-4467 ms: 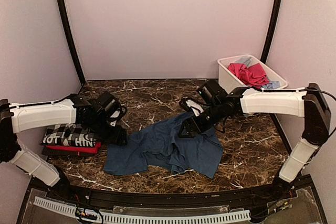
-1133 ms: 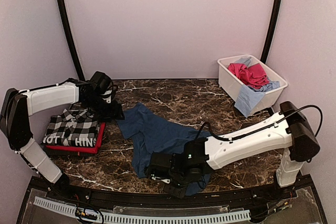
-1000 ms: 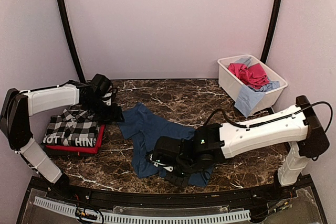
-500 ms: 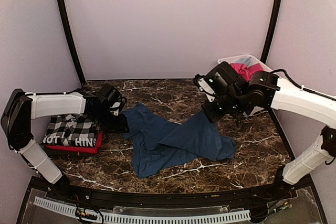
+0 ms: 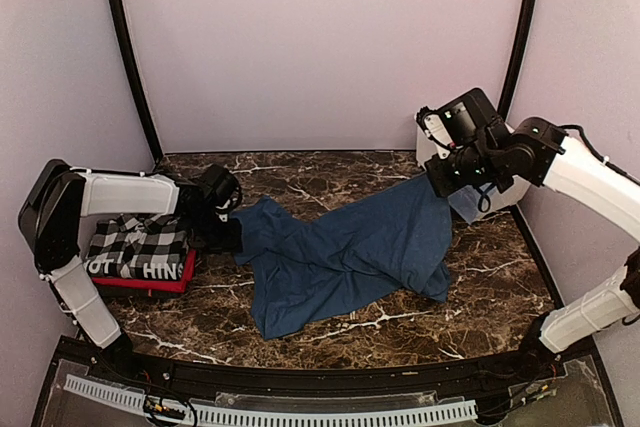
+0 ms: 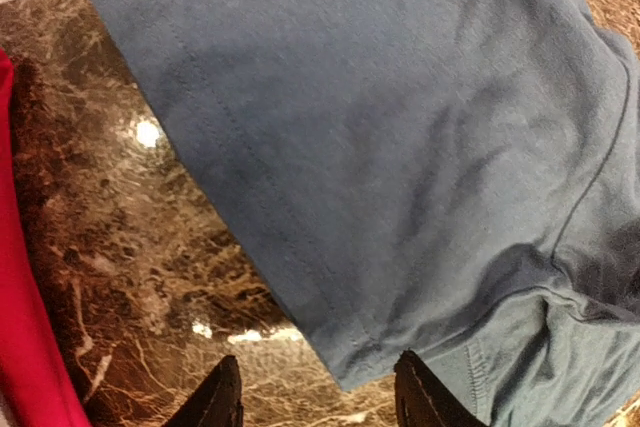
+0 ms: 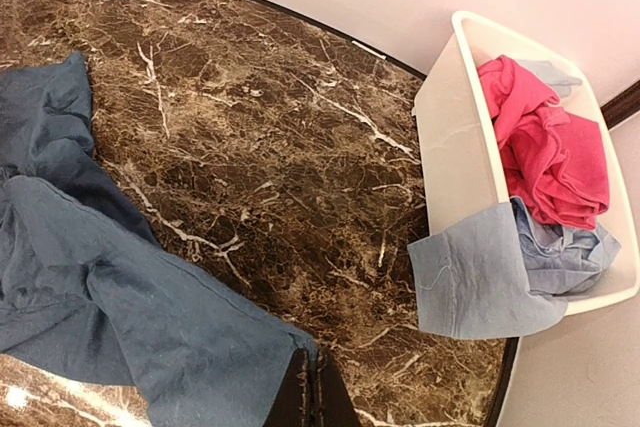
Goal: Fold and stack the mixed laundry pile
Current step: Pick up the crumpled T-shirt from the center of the board.
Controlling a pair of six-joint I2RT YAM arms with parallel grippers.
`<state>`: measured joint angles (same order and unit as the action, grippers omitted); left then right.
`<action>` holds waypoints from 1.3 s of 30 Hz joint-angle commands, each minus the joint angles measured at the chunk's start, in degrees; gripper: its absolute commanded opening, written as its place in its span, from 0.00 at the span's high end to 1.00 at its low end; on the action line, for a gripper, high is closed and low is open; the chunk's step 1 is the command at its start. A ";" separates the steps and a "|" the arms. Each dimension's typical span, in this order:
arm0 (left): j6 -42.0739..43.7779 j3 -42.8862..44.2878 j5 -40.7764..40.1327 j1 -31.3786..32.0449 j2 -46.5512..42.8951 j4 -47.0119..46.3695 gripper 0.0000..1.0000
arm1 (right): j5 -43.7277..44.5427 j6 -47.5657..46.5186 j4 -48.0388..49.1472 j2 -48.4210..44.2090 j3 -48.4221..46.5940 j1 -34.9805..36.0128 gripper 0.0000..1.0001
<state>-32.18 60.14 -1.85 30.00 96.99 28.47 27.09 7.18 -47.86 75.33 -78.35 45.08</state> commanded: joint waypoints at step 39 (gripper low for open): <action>-3.21 8.28 -7.35 -4.69 11.22 -1.67 0.43 | -2.08 -6.78 5.71 -0.09 -2.96 -8.81 1.00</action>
<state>-35.05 69.14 -10.70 25.08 108.81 26.68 25.26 0.67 -45.04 75.40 -80.99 37.26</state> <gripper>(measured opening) 0.570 0.004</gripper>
